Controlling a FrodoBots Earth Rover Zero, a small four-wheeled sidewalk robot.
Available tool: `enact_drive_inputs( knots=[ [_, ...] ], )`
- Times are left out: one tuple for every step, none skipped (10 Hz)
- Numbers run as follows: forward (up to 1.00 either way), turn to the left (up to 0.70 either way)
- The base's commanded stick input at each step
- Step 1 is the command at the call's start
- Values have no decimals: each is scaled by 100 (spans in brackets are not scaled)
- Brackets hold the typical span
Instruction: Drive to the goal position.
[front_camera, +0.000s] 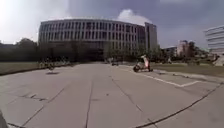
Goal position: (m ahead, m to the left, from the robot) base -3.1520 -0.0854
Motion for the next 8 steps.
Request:
enact_drive_inputs(
  knots=[
    [100, 1],
    [100, 0],
    [100, 0],
    [100, 0],
    [100, 0],
    [100, 0],
    [100, 0],
    [100, 0]
  ],
)
